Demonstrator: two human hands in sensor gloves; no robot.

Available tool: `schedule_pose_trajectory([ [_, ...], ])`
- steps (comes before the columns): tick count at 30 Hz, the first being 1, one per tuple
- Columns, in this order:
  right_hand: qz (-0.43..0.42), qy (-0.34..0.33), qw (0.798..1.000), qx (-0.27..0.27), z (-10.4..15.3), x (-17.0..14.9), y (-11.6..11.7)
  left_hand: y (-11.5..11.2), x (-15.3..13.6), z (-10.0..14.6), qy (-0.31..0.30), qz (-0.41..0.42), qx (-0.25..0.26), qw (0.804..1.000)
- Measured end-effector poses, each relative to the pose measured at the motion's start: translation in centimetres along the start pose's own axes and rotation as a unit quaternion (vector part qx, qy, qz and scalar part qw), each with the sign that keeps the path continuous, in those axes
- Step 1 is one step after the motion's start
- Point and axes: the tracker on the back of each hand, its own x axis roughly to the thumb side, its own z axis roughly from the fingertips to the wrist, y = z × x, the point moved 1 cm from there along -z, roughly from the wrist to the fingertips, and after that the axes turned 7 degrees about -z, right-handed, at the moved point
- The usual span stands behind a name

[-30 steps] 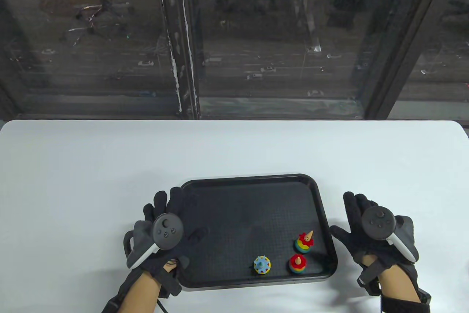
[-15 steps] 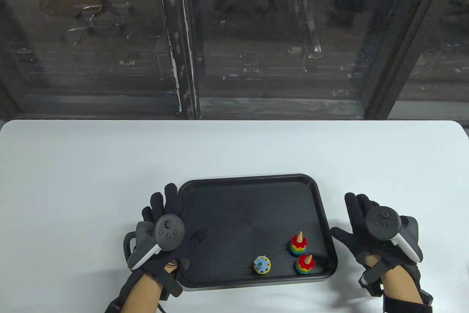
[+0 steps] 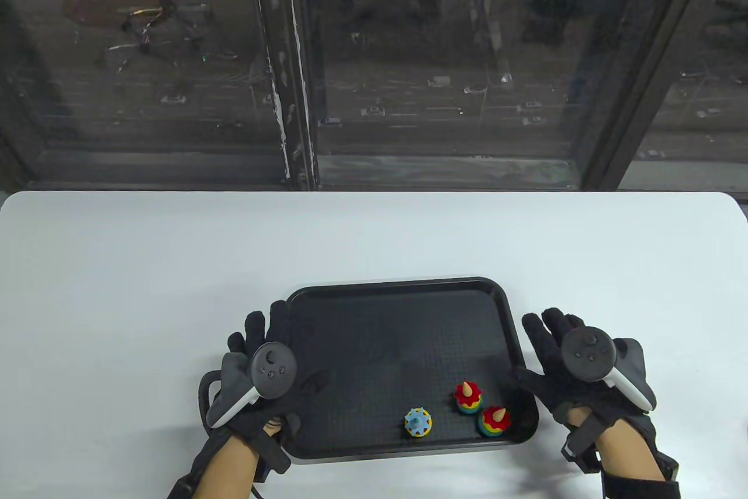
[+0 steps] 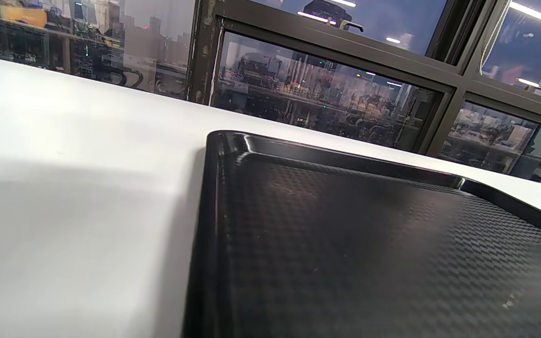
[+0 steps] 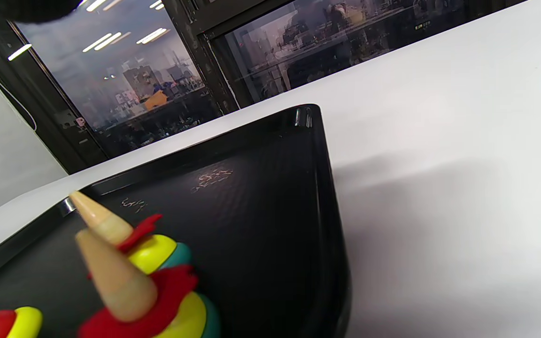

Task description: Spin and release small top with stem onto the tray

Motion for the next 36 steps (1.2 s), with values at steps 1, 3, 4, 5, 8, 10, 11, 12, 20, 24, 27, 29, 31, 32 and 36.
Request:
schedule_pose_trajectory([
  [1, 0.000, 0.002, 1.000, 0.000, 0.0, 0.0, 0.0, -0.1, 0.0, 0.0, 0.000, -0.002, -0.003, 1.000],
  [3, -0.002, 0.004, 1.000, 0.003, 0.0, 0.0, 0.0, -0.1, 0.1, 0.0, -0.002, -0.003, -0.005, 1.000],
  [4, -0.003, 0.005, 1.000, 0.004, 0.0, 0.0, 0.1, -0.2, 0.1, 0.0, 0.000, -0.006, -0.008, 1.000],
  [5, -0.004, 0.006, 1.000, 0.005, 0.1, 0.0, 0.0, -0.2, 0.1, 0.0, 0.001, -0.008, -0.011, 1.000],
  [8, -0.007, 0.009, 1.000, 0.003, 0.1, -0.2, 0.0, -0.2, 0.1, 0.1, 0.002, -0.006, -0.013, 1.000],
  [10, -0.012, 0.010, 1.000, 0.002, 0.2, -0.4, -0.1, -0.2, 0.1, 0.1, 0.002, -0.006, -0.013, 1.000],
  [11, -0.013, 0.011, 1.000, 0.002, 0.2, -0.5, -0.1, -0.2, 0.1, 0.1, 0.001, -0.004, -0.012, 1.000],
  [12, -0.016, 0.011, 1.000, 0.001, 0.2, -0.6, -0.2, -0.2, 0.1, 0.0, 0.000, -0.003, -0.012, 1.000],
  [20, -0.036, 0.020, 0.999, 0.007, 0.1, -1.9, 0.1, 0.0, 0.2, 0.0, -0.006, -0.001, -0.004, 1.000],
  [24, -0.033, 0.032, 0.999, 0.012, -0.1, -2.4, 0.4, 0.2, 0.1, -0.1, -0.002, 0.006, -0.001, 1.000],
  [27, -0.018, 0.037, 0.999, 0.006, -0.1, -2.5, 0.3, 0.3, 0.1, -0.2, -0.001, 0.007, 0.000, 1.000],
  [29, 0.011, 0.041, 0.999, 0.000, 0.0, -2.4, 0.2, 0.2, 0.3, -0.3, -0.001, 0.001, -0.002, 1.000],
  [31, 0.016, 0.042, 0.999, 0.001, -0.1, -2.2, 0.2, 0.1, 0.4, -0.4, -0.002, 0.000, -0.004, 1.000],
  [32, 0.015, 0.040, 0.999, 0.005, -0.1, -2.1, 0.3, 0.0, 0.4, -0.4, -0.001, -0.003, -0.006, 1.000],
  [36, 0.003, 0.030, 0.999, 0.034, -0.4, -1.5, 0.9, -0.1, 0.8, -0.5, -0.010, -0.006, -0.007, 1.000],
])
